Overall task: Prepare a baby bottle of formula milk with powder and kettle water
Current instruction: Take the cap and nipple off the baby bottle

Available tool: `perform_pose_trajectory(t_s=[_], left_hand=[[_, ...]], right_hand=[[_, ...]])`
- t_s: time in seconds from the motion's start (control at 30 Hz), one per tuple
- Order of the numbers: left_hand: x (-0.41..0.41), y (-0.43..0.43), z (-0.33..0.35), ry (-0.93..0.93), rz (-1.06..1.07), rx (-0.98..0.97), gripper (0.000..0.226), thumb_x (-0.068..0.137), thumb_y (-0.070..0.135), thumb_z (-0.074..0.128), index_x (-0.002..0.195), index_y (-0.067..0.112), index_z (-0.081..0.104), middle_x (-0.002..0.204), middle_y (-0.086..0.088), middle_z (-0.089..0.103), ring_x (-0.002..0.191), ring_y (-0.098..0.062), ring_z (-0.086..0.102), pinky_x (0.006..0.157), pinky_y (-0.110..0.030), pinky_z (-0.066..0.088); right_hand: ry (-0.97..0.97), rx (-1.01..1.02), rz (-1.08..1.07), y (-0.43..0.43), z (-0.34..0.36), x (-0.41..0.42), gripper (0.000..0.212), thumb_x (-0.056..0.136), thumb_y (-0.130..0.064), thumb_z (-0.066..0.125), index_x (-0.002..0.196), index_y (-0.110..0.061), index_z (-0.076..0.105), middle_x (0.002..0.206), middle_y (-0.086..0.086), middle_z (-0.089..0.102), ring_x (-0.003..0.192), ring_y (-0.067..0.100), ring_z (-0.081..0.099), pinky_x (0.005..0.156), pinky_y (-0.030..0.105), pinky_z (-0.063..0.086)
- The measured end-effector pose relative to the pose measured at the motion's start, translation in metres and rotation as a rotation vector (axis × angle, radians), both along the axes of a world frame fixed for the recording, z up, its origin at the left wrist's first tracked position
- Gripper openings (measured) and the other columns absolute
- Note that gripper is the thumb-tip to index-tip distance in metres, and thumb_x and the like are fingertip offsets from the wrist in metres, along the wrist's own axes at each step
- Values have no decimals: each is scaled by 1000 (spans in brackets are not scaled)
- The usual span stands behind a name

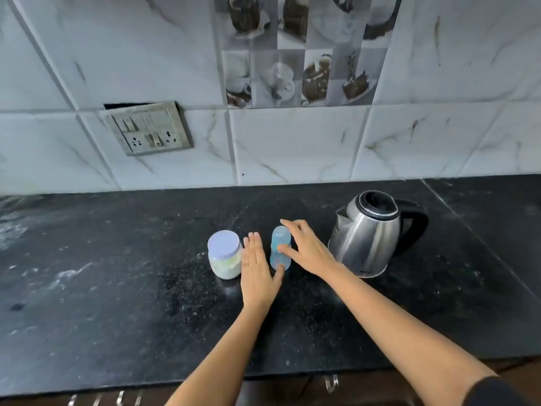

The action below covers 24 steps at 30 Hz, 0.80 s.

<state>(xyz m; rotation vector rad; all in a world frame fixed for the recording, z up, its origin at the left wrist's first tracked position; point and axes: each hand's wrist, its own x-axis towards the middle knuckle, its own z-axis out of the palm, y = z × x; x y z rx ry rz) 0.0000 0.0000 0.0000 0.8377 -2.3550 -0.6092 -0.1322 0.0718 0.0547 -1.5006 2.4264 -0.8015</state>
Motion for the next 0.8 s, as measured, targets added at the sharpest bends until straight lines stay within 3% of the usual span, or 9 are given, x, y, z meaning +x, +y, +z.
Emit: perform_pose_trajectory(t_s=[0.13, 0.27, 0.37, 0.43, 0.5, 0.53, 0.6, 0.7, 0.8], left_hand=[[-2, -5, -7, -107, 17, 272, 87, 90, 43, 57, 151, 11, 4, 160, -2, 4, 143, -8, -10, 118, -32, 13], [-6, -10, -10, -69, -99, 448, 87, 85, 39, 64, 151, 21, 10, 159, 4, 12, 145, -7, -2, 115, -29, 14], [-13, -20, -12, -56, -115, 544, 84, 79, 44, 68, 148, 29, 23, 153, 8, 30, 143, -9, 19, 115, -36, 25], [-18, -26, -16, -77, -106, 562, 75, 74, 54, 65, 139, 35, 35, 141, 10, 47, 131, -9, 41, 106, -38, 41], [-22, -31, -16, -100, -119, 564, 62, 75, 53, 65, 129, 33, 44, 122, 10, 60, 107, -2, 58, 88, -23, 51], [-22, -32, -15, -99, -145, 572, 55, 78, 46, 68, 126, 31, 47, 112, 11, 64, 91, 4, 61, 75, -12, 50], [-25, -33, -13, -72, -175, 594, 46, 81, 34, 71, 122, 25, 51, 99, 11, 63, 71, 12, 58, 60, -4, 44], [-25, -38, -13, -69, -206, 588, 35, 81, 30, 72, 111, 25, 54, 93, 10, 62, 67, 16, 55, 57, -3, 42], [-24, -45, -11, -110, -249, 540, 40, 81, 36, 69, 116, 23, 54, 94, 12, 64, 75, 5, 61, 64, -10, 47]], right_hand=[[-90, 69, -40, -11, 1, -2, 74, 79, -51, 69, 141, -26, 36, 128, 3, 42, 114, 20, 48, 91, 40, 48], [-88, 58, -71, -19, 1, -4, 51, 82, -41, 70, 123, -24, 45, 113, 5, 51, 99, 22, 55, 83, 39, 50], [-94, 100, -55, -22, 5, -8, 42, 82, -37, 69, 115, -24, 47, 108, 3, 52, 95, 20, 54, 80, 39, 51], [-74, 172, -31, -23, 9, -10, 41, 80, -37, 68, 113, -25, 47, 106, 2, 52, 94, 21, 53, 78, 41, 51], [-20, 253, -26, -24, 13, -7, 42, 81, -41, 64, 114, -23, 45, 106, 3, 51, 91, 23, 54, 75, 41, 51], [40, 294, -39, -25, 14, -5, 45, 82, -46, 62, 115, -21, 44, 106, 4, 51, 90, 24, 55, 73, 40, 50], [182, 381, -102, -30, 16, -1, 58, 83, -61, 54, 120, -17, 43, 106, 6, 51, 91, 26, 56, 68, 37, 46], [230, 498, -210, -42, 21, 3, 70, 81, -70, 49, 117, -10, 50, 106, 9, 58, 94, 29, 61, 66, 34, 41], [272, 523, -162, -50, 25, 2, 56, 83, -64, 50, 104, -11, 54, 99, 6, 63, 84, 26, 60, 65, 32, 40]])
